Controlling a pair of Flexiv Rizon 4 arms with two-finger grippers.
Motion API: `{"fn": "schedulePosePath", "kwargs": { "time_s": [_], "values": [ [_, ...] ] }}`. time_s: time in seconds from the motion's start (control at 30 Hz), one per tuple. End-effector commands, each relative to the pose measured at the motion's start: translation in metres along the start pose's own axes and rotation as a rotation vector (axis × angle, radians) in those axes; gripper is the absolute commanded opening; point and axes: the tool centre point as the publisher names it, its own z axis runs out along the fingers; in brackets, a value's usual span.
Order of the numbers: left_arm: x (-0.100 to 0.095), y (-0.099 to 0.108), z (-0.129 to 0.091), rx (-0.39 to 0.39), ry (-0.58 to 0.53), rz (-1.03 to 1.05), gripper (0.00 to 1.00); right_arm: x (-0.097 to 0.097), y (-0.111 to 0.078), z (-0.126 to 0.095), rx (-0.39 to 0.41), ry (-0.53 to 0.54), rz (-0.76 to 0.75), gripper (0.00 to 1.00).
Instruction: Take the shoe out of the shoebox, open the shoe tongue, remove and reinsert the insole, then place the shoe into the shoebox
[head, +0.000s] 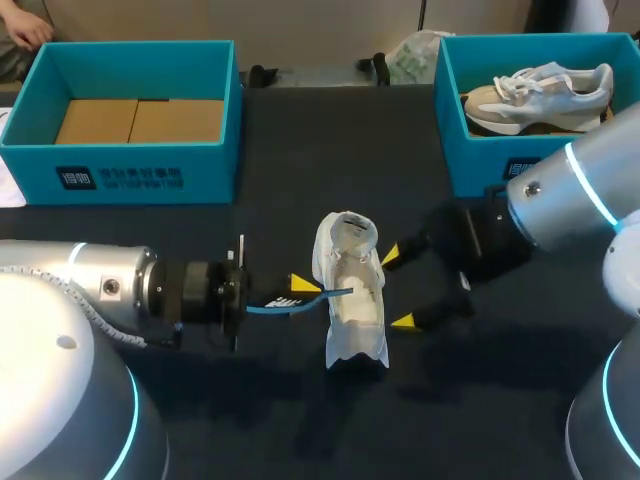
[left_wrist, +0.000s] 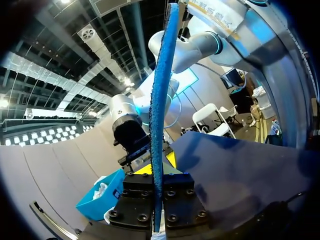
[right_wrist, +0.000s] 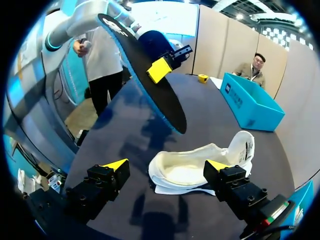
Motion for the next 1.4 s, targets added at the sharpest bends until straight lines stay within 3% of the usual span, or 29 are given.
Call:
{"fn": "schedulePosePath", "kwargs": {
  "time_s": [0.03, 0.43, 0.63, 0.9, 1.0, 1.4],
  "values": [
    [0.001, 0.002, 0.003, 0.000, -0.003, 0.001, 0.00, -0.005, 0.003, 0.006, 0.008, 0.006, 0.001, 1.00],
    [0.001, 0.002, 0.003, 0.000, -0.003, 0.001, 0.00, -0.005, 0.003, 0.006, 0.008, 0.006, 0.001, 1.00],
    [0.001, 0.002, 0.003, 0.000, -0.003, 0.001, 0.00, -0.017, -0.008, 0.018, 0.102, -0.101, -0.095, 1.00],
    [0.001, 0.002, 0.003, 0.000, -0.003, 0.001, 0.00, -0.029, -0.011, 0.031, 0.131, -0.147, -0.119, 1.00],
    [0.001, 0.002, 0.003, 0.000, -0.003, 0.001, 0.00, -0.032, -0.008, 0.027, 0.196, -0.149, -0.096, 1.00],
    [0.001, 0.002, 0.003, 0.000, -0.003, 0.001, 0.00, -0.031, -0.006, 0.024, 0.195, -0.177, -0.091, 1.00]
  ]
}}
